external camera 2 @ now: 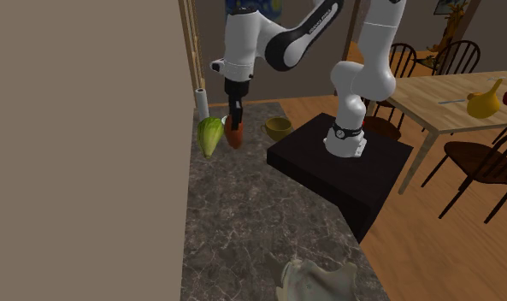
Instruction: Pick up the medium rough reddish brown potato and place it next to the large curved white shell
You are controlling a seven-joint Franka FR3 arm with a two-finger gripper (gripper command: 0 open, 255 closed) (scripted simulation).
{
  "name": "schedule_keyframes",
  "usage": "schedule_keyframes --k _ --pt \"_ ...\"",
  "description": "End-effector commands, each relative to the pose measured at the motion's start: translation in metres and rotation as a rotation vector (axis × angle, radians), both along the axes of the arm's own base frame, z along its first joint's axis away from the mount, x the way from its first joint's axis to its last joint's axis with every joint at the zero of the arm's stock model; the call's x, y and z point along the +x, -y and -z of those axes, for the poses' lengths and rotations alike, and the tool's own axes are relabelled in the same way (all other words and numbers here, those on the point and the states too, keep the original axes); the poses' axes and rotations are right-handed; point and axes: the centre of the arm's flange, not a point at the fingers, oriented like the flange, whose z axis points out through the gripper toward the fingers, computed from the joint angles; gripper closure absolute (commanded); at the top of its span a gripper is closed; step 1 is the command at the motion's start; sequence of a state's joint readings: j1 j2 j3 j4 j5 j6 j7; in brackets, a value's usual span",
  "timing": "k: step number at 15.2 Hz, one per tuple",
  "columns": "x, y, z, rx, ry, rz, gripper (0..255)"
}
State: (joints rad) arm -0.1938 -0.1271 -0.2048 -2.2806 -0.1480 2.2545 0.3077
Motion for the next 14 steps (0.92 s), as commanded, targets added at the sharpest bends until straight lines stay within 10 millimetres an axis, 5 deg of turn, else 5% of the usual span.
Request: schedule_keyframes --k 1,14 --pt "0.001 -0.026 0.000 0.000 0.000 0.001 255" --pt "-0.007 -0.198 0.000 0.000 0.000 0.001 255"
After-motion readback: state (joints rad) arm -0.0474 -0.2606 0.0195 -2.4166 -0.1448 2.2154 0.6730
